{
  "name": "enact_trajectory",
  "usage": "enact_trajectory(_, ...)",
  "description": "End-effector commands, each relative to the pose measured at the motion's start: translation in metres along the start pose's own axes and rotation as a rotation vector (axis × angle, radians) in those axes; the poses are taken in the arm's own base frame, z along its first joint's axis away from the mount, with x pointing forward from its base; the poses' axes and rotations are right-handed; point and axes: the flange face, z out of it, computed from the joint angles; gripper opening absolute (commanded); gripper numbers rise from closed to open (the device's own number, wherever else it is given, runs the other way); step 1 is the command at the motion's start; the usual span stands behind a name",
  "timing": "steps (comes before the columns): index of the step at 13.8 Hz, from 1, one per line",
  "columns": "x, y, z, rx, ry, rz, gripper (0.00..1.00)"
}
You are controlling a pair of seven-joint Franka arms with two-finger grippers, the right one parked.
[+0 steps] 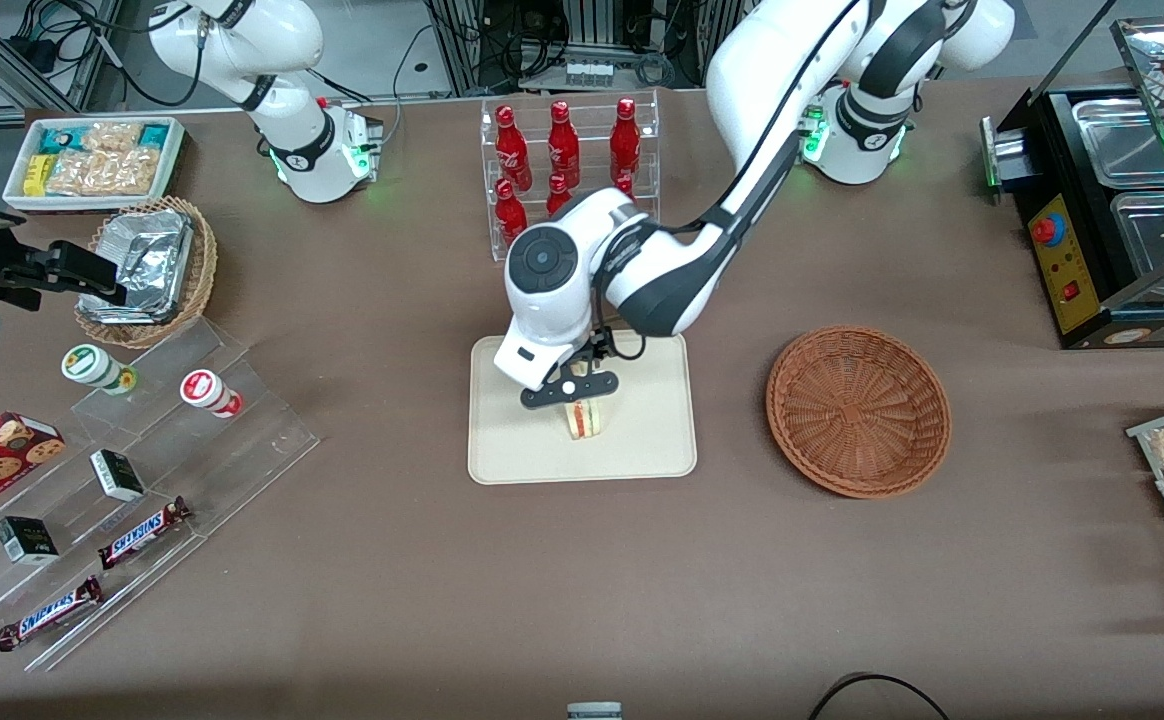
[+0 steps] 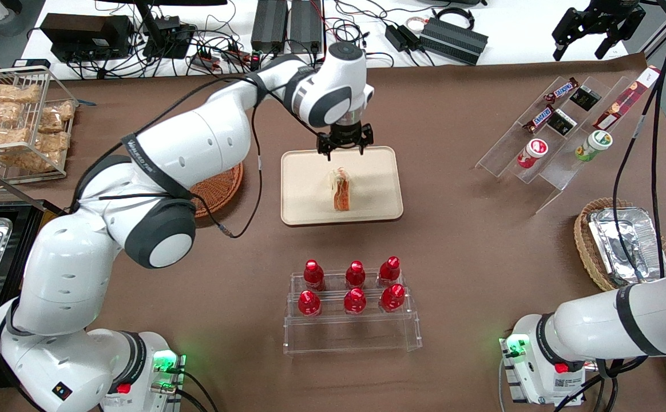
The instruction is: Place sandwich from basket to tray
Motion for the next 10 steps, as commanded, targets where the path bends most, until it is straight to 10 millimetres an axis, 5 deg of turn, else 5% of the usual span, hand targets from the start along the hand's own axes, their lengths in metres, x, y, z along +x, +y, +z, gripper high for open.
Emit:
enact_trajectory(1, 0.015, -0.019, -0.034, -0.006, 0.029, -0.028, 1.0)
enact_trajectory(3, 0.048, -0.051, -0.059, -0.014, 0.042, -0.08, 1.0)
enact_trajectory(10, 0.108, -0.176, -0.081, 0.041, -0.04, 0.032, 1.0)
